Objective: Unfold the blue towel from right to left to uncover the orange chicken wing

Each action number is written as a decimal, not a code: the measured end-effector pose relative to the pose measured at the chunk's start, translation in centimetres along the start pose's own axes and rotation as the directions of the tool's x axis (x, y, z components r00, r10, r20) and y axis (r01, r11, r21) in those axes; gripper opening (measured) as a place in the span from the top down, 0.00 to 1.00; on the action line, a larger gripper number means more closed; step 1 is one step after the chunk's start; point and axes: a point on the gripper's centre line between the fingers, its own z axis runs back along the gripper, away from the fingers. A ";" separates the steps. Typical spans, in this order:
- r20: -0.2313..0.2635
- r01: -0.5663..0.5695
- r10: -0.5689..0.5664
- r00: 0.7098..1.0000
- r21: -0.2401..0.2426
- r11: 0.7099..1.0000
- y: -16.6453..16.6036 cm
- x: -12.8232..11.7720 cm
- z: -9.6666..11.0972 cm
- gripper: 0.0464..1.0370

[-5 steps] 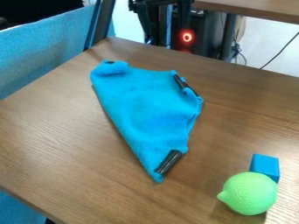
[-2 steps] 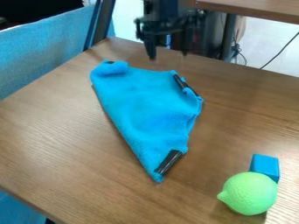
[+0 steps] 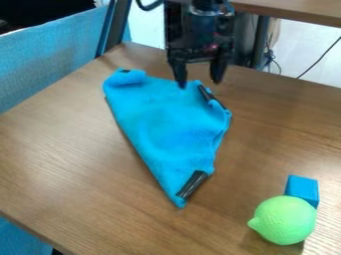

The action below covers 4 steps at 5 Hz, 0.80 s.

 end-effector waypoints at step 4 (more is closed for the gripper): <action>-0.031 0.016 -0.014 0.999 0.090 0.996 -1.2 -0.4 -2.3 0.44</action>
